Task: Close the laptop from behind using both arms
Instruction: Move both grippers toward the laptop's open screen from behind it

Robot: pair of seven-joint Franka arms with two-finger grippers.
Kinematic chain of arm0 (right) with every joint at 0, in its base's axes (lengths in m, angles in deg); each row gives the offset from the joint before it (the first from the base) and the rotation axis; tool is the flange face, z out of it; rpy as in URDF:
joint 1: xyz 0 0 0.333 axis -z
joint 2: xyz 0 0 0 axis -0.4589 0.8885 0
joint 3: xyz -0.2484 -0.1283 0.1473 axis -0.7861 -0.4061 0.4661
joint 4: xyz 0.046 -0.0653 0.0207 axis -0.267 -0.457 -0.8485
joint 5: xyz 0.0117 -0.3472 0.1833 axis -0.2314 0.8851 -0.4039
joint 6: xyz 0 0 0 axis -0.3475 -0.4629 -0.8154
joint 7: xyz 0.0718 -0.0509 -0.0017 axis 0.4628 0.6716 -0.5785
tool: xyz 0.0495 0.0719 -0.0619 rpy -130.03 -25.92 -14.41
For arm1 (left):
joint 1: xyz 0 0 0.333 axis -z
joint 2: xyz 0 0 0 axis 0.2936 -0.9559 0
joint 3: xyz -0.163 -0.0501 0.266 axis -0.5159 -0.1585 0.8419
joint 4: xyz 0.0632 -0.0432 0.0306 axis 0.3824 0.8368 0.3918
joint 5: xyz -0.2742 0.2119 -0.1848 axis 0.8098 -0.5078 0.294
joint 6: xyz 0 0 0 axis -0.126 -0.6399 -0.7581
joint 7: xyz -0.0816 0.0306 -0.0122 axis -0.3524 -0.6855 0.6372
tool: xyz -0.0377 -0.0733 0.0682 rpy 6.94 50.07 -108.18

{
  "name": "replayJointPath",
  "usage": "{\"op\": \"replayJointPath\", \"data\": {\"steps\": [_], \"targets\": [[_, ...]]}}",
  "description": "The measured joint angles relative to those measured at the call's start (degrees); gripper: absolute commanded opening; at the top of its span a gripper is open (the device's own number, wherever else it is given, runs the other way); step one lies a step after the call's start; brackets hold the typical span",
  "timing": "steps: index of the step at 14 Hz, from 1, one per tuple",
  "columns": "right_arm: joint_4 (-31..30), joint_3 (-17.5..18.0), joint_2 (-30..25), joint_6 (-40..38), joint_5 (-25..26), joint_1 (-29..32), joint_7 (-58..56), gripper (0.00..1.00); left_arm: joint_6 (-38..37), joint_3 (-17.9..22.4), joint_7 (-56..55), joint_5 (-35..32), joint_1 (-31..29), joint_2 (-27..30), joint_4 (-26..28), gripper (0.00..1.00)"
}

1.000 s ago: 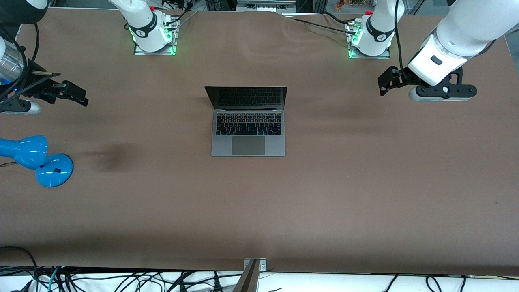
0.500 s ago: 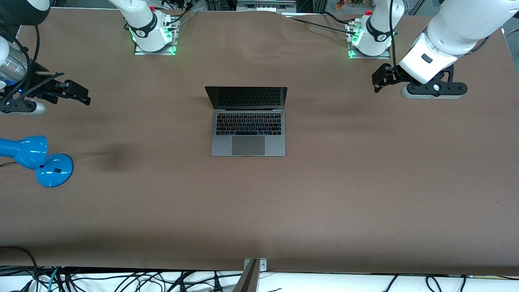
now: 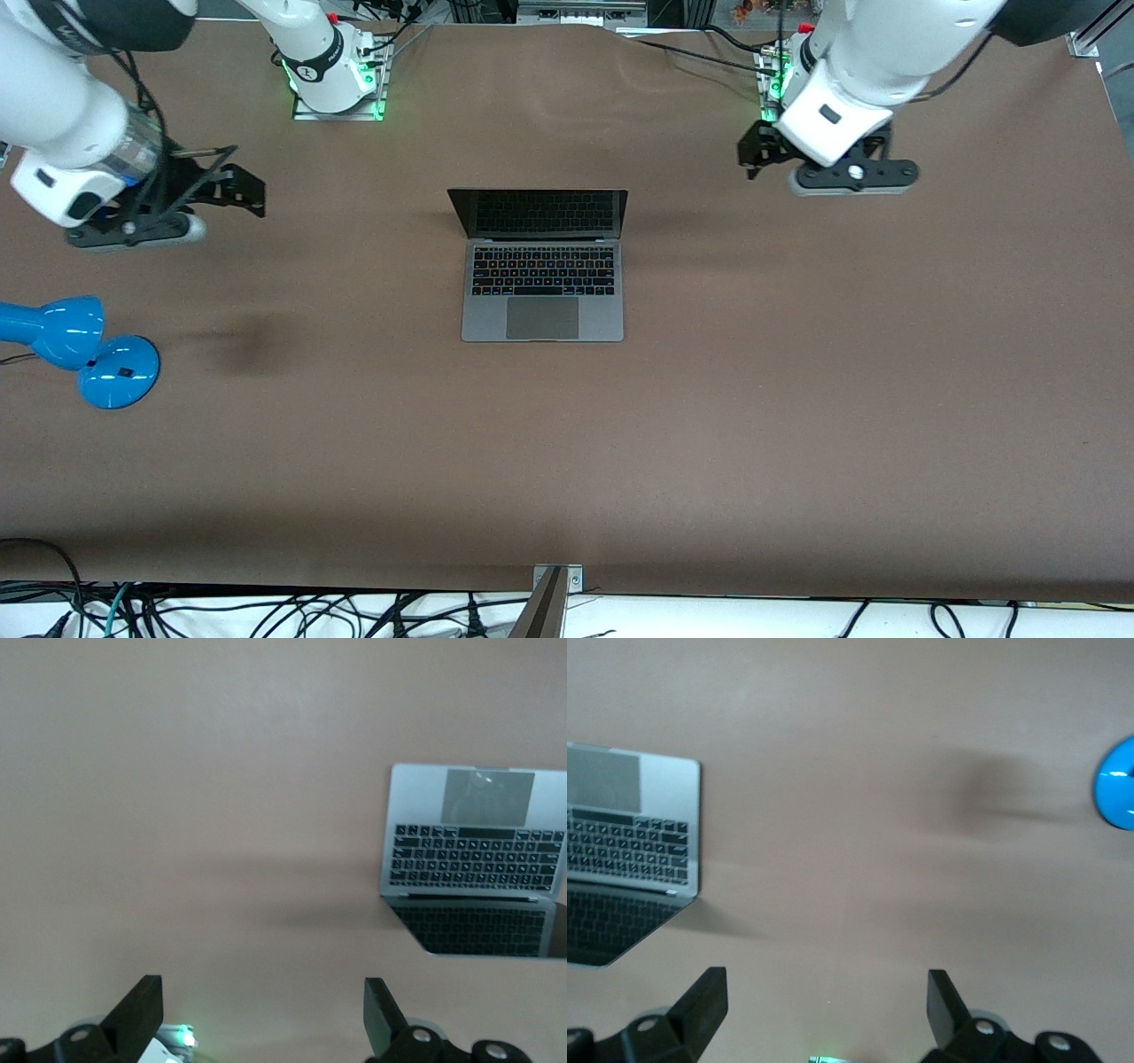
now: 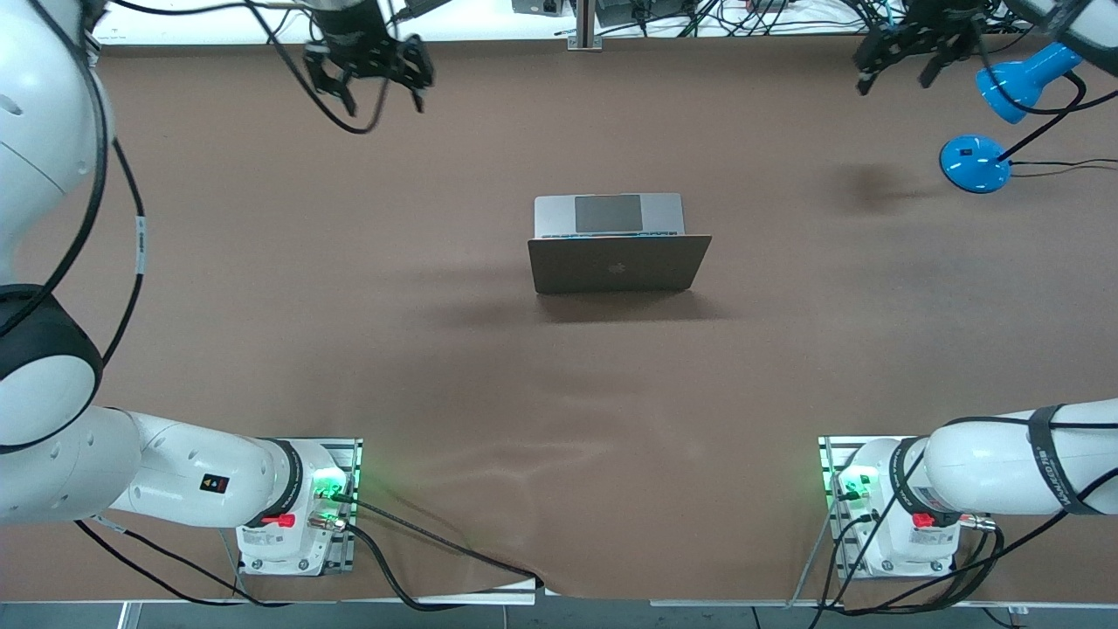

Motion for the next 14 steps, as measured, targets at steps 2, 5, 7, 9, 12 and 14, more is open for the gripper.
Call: {"op": "replayJointPath", "data": {"steps": [2, 5, 7, 9, 12, 14], "targets": [[-0.03, 3.18, 0.64, -0.12, -2.33, -0.05, 0.2, 1.0, 0.01, -3.02, -2.66, 0.76, 0.1, -1.46, 0.02, 1.0], [-0.13, 6.99, 1.38, -0.5, -5.27, -0.04, 3.84, 1.0, 0.08, -6.38, -7.83, 4.72, 0.26, -4.6, 0.02, 1.0], [-0.16, 10.67, 1.8, -0.53, -6.13, -0.07, 10.57, 1.0, 0.36, -7.86, -11.46, 6.43, 0.56, -6.93, -0.16, 0.99], [-0.3, 13.92, 2.34, -0.53, -7.24, -0.18, 16.38, 0.99, 0.56, -8.85, -13.26, 6.97, 1.34, -8.71, -0.46, 0.97], [-1.16, 15.37, 3.18, -0.61, -11.34, -0.22, 20.65, 0.85, 1.76, -9.43, -17.21, 7.07, 4.28, -10.59, -0.7, 0.55], [-2.09, 15.42, 3.93, -0.71, -14.98, -0.18, 22.29, 0.61, 3.74, -9.59, -18.47, 7.95, 6.23, -12.04, -0.7, 0.09]]}}
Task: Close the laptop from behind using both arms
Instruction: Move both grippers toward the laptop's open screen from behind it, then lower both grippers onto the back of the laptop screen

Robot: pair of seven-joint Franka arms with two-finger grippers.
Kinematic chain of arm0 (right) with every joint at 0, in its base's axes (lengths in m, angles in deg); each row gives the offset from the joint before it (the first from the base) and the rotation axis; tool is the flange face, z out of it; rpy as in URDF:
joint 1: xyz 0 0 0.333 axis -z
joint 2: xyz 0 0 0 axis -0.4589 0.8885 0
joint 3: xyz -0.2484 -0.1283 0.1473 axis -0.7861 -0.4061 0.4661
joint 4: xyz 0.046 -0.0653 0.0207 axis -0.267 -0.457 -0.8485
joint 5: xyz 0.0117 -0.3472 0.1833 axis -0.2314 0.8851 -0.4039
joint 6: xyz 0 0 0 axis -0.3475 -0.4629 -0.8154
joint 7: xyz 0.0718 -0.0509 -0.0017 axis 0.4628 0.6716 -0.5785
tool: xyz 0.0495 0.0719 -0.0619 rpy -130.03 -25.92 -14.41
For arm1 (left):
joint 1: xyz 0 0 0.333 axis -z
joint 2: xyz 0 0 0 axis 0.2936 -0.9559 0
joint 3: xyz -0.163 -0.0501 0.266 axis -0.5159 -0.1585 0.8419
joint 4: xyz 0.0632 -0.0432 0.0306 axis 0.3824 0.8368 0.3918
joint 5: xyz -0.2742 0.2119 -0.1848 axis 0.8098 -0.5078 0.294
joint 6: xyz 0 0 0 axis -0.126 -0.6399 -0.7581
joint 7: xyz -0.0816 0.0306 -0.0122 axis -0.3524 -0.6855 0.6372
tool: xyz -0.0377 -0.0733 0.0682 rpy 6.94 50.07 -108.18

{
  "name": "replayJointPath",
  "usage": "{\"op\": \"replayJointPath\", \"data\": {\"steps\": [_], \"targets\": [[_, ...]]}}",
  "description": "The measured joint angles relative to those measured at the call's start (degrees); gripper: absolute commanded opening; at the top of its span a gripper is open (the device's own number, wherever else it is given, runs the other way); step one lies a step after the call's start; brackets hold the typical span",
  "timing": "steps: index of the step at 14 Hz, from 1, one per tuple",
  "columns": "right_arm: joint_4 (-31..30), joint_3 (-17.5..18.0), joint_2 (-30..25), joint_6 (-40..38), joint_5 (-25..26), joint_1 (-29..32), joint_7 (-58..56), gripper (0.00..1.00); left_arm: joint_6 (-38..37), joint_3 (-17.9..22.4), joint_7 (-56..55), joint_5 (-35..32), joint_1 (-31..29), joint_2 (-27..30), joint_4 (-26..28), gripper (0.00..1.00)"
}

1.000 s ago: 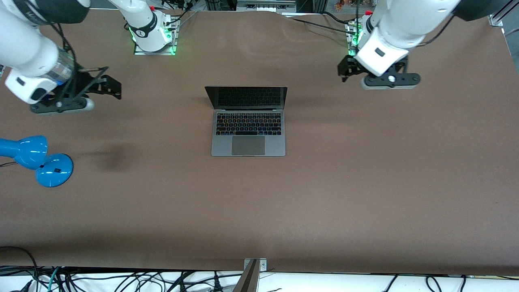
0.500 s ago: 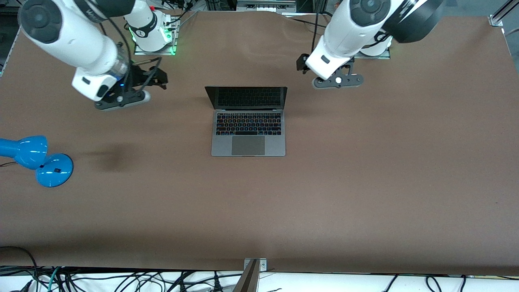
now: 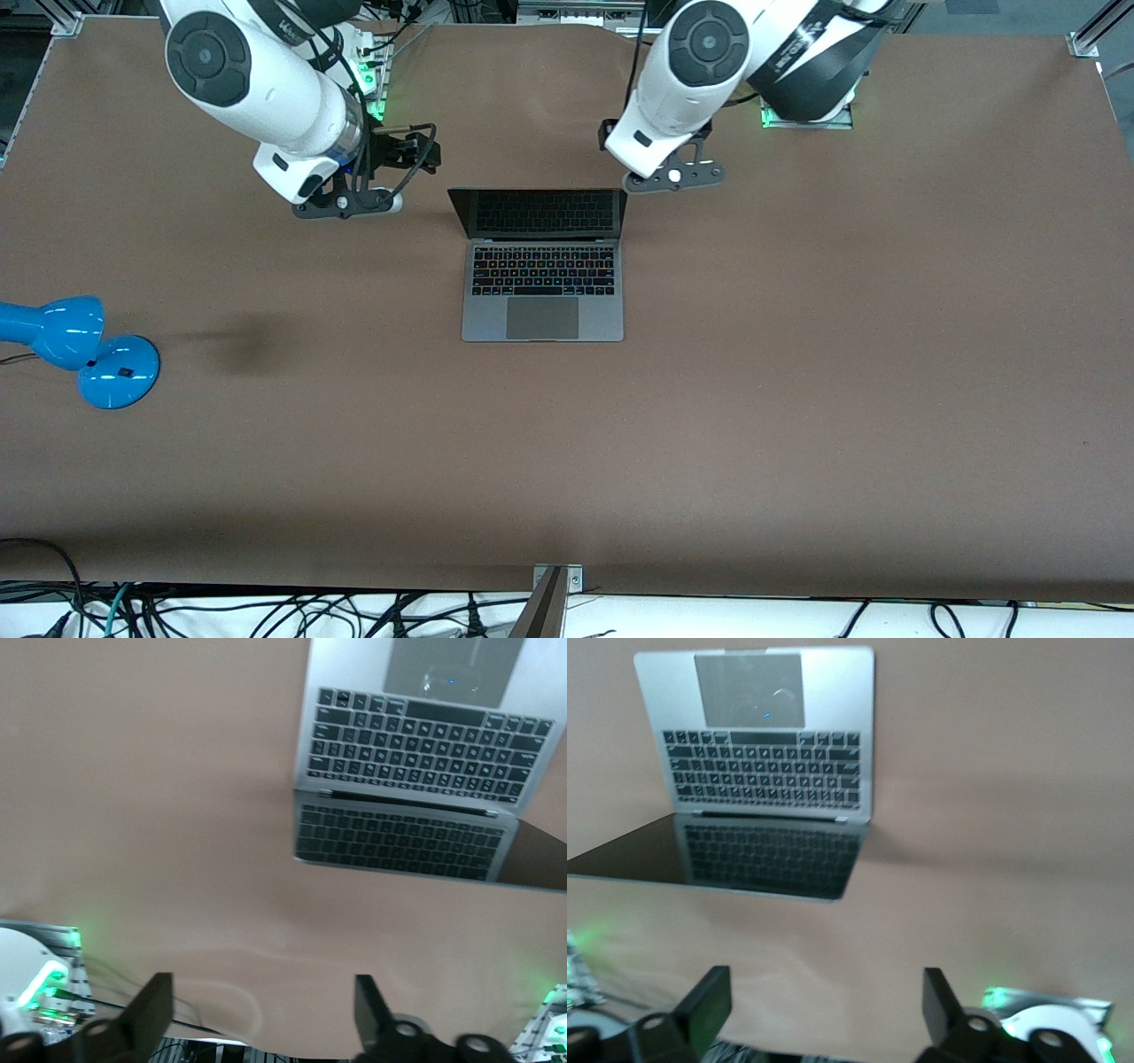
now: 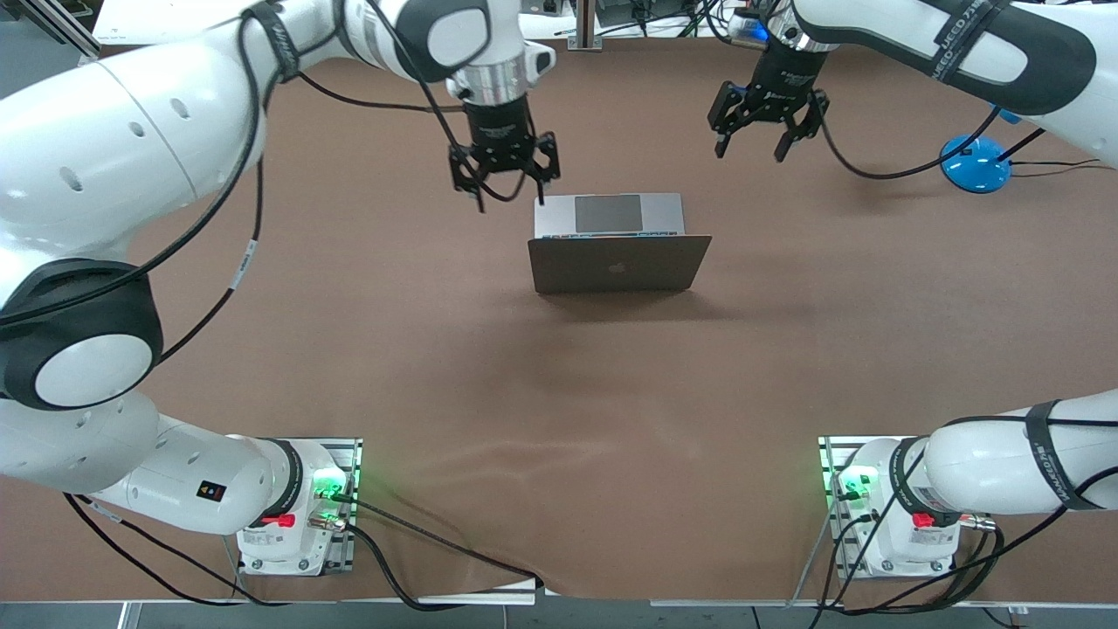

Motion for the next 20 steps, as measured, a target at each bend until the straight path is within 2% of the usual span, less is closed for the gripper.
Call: {"op": "replayJointPath", "data": {"steps": [1, 2, 3, 8, 12, 15, 20], "targets": [[-0.52, 0.19, 0.38, -0.04, -1.13, 0.02, 0.52, 0.45, 1.36, -0.01, -0.31, 0.58, 0.82, -0.89, 0.0, 0.0], [-0.98, 0.67, 0.82, -0.09, -2.27, 0.03, 1.38, 0.31, 2.71, -0.03, -0.8, 0.8, 1.66, -1.86, 0.01, 0.0], [-1.38, 1.44, 1.4, -0.1, -3.46, 0.02, 3.13, 0.22, 3.93, -0.03, -1.7, 1.12, 2.34, -2.87, 0.02, 0.0], [-2.71, 5.4, 5.24, -0.11, -5.83, -0.5, 10.38, 0.13, 6.9, 0.1, -3.54, 5.28, 2.92, -8.01, 0.02, 0.0], [-4.88, 5.68, 8.47, -0.14, -5.89, -1.37, 10.38, 0.09, 7.82, 0.15, -3.54, 5.41, 2.78, -10.41, 0.02, 0.0], [-5.5, 5.7, 10.95, -0.02, -5.89, -2.54, 9.94, 0.02, 8.35, 0.22, -3.54, 5.41, 2.4, -11.33, 0.01, 0.0], [-6.03, 5.52, 12.5, 1.28, -5.89, -2.68, 5.59, 0.02, 11.18, 0.71, -3.52, 5.41, 2.27, -13.12, 0.01, 0.0]]}}
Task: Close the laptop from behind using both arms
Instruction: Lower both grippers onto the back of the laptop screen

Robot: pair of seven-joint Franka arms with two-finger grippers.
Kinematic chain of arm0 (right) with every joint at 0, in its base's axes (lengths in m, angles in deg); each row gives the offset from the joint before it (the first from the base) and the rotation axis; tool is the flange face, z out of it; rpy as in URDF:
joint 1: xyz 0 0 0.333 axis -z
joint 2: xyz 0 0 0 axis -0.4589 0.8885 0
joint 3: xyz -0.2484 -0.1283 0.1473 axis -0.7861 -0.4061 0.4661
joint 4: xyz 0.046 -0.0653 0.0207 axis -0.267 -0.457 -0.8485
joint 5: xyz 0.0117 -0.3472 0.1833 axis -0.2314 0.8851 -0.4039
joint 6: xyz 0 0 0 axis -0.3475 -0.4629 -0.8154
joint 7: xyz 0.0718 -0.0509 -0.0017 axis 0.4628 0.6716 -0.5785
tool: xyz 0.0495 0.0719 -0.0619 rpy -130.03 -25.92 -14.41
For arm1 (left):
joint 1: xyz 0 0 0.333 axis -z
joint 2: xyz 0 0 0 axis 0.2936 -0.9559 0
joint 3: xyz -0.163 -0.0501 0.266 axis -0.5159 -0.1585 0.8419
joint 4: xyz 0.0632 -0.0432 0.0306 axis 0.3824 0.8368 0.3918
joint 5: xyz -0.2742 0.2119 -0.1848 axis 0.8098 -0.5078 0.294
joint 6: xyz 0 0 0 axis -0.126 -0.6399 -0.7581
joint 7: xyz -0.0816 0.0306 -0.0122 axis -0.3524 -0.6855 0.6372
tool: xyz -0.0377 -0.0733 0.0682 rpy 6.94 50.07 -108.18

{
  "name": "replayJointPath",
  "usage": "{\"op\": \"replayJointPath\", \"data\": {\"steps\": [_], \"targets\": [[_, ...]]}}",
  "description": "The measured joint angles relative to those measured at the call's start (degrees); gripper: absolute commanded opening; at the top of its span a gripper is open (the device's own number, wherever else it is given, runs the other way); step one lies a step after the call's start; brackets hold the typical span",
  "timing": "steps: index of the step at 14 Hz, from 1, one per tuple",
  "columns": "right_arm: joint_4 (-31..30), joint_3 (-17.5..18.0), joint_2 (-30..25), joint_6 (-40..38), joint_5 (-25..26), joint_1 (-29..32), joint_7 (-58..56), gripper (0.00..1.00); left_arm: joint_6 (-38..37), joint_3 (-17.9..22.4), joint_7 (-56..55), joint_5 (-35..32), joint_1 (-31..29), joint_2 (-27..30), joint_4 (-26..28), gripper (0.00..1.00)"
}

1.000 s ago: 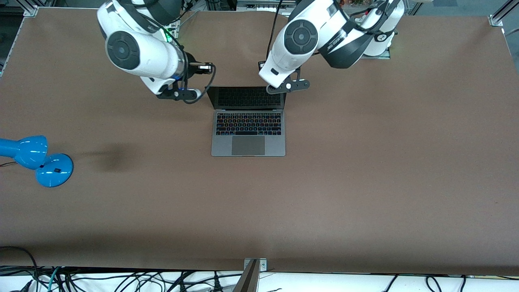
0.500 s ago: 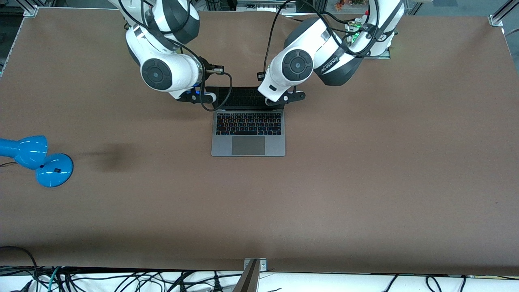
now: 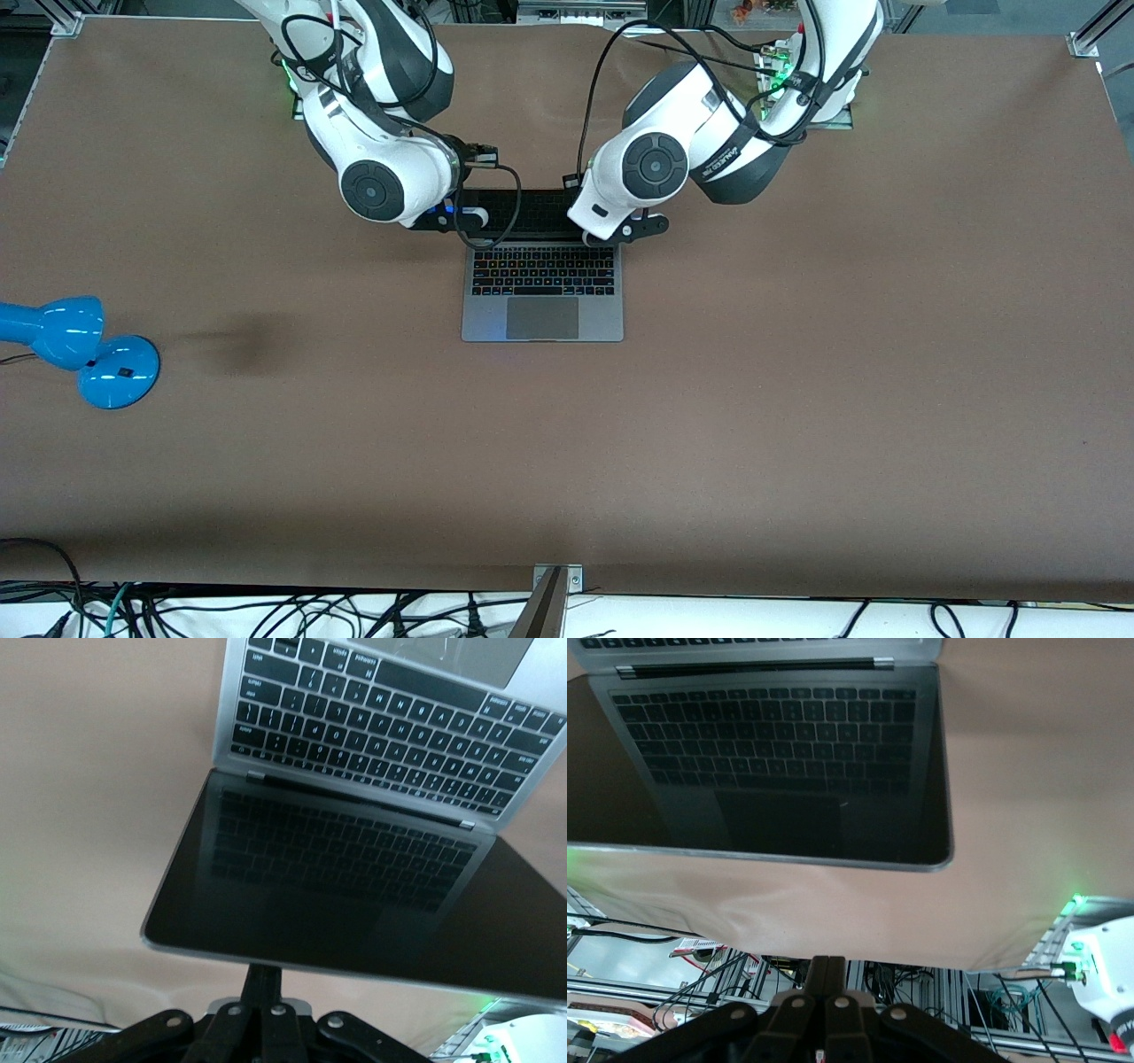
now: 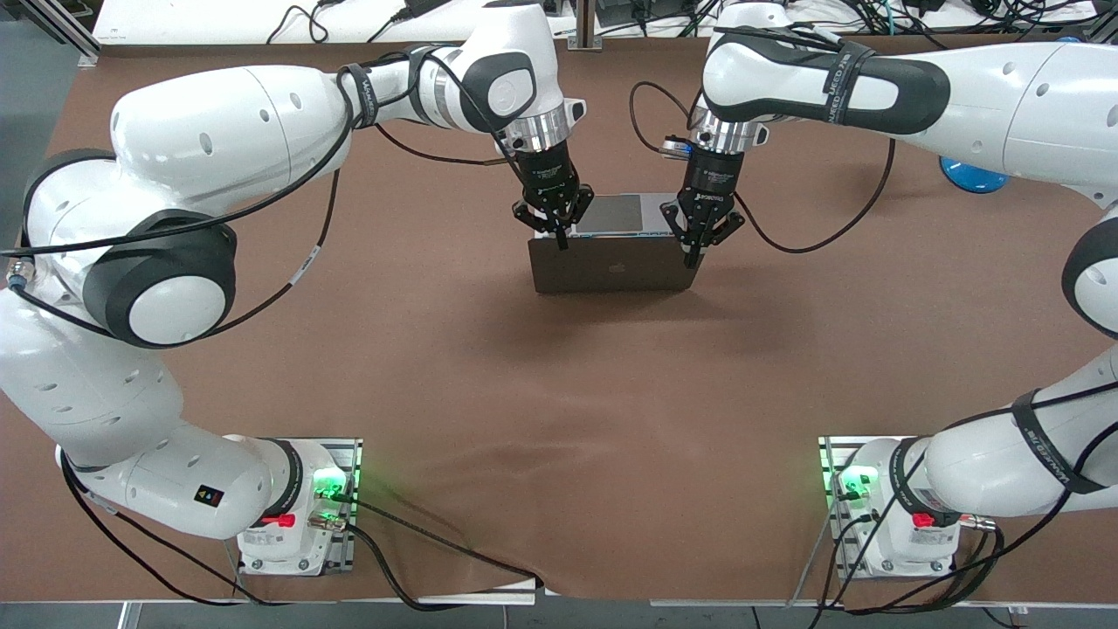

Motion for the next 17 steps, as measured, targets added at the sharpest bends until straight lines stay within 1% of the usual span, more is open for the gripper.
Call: {"op": "replayJointPath", "data": {"steps": [3, 6, 8, 17], "targets": [[-0.6, -0.81, 0.42, 1.7, 0.04, 0.25, -3.13, 0.02, 1.57, 0.11, 0.11, 0.0, -0.57, -0.9, -0.06, 0.0], [-0.71, -2.68, 0.77, 2.69, 0.08, 0.65, -5.96, 0.02, 1.71, 0.22, 0.65, 0.0, -1.07, -1.35, -0.42, 0.0], [-0.72, -3.24, 0.81, 4.73, 0.09, 0.91, -6.53, 0.02, 1.72, 0.28, 1.17, 0.0, -1.75, -1.55, -0.57, 0.0], [-0.72, -3.7, 1.31, 13.13, 1.04, 0.98, -7.92, 0.02, 3.82, 1.56, 2.38, -0.43, -2.13, -4.34, -2.65, 0.0]]}}
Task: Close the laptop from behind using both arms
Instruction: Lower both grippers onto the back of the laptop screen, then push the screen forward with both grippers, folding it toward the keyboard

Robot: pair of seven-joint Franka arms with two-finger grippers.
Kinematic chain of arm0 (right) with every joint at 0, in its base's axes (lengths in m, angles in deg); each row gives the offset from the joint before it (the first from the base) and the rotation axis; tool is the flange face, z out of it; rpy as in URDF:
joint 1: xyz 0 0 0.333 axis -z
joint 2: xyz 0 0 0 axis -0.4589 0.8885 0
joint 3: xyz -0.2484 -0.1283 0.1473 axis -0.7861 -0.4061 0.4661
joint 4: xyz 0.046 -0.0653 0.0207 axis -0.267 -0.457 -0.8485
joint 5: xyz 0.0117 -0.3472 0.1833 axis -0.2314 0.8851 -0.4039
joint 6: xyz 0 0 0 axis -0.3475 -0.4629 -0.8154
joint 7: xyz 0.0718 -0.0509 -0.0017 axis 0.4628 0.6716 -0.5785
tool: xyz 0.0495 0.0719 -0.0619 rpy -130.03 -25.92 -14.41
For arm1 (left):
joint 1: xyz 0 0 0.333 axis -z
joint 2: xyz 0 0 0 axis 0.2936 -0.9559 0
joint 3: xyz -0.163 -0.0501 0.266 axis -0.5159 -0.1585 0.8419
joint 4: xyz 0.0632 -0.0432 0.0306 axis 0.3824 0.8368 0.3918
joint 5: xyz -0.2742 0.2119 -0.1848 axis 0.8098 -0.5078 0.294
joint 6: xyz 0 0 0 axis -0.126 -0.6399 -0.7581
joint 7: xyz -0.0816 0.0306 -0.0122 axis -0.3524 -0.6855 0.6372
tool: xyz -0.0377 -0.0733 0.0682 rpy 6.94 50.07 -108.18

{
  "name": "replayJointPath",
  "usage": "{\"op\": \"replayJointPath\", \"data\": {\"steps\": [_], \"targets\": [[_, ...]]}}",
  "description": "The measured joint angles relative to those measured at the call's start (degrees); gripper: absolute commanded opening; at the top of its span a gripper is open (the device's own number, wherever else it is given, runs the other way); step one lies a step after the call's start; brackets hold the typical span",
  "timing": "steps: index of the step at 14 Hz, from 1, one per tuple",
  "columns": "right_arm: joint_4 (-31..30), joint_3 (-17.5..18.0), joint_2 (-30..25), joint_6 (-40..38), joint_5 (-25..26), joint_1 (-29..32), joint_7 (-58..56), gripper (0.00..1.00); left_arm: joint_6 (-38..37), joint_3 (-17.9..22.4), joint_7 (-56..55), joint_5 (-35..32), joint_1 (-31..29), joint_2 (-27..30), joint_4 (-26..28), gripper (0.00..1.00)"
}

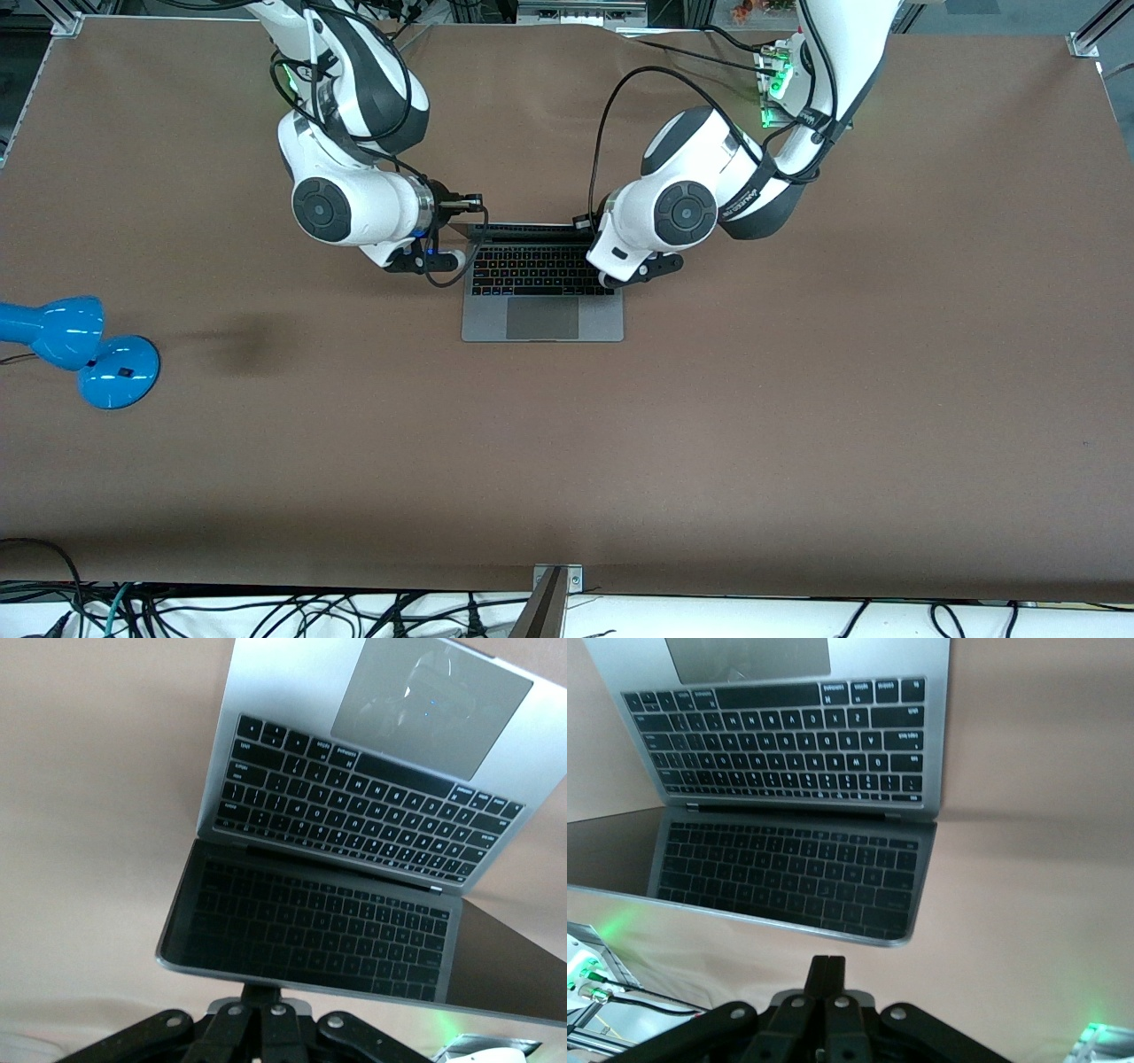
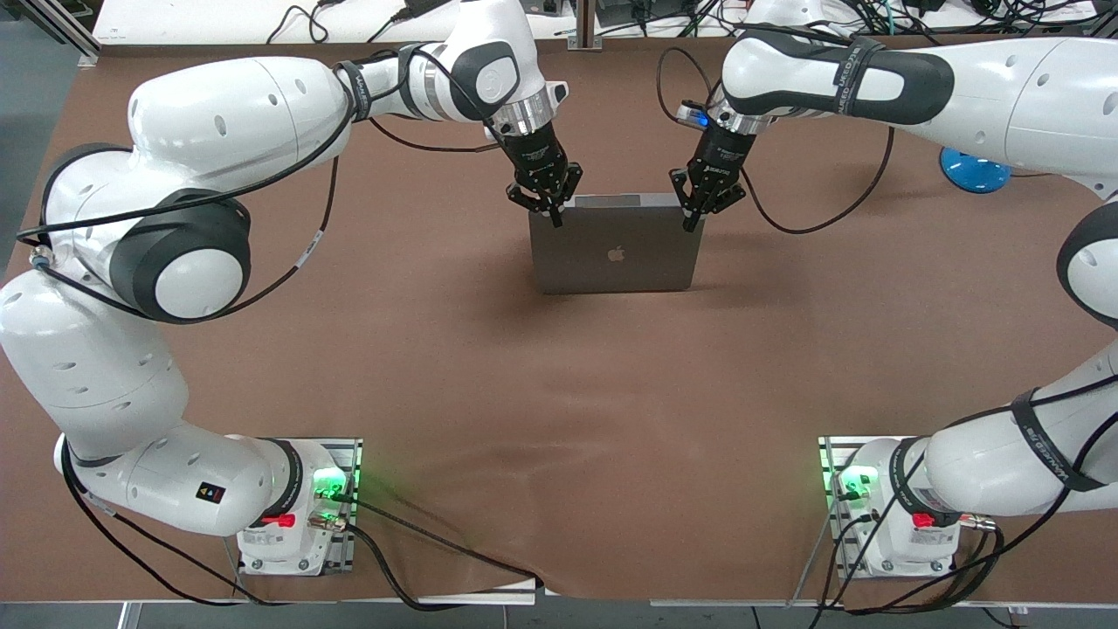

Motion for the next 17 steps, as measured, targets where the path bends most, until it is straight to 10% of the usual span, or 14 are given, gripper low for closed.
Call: {"op": "replayJointPath", "data": {"steps": [17], "targets": [[7.54, -2.36, 8.8, 4.49, 5.07, 0.6, -6.0, 0.02, 3.85, 1.99, 0.66, -3.55, -0.04, -7.51, -5.18, 0.0]]}}
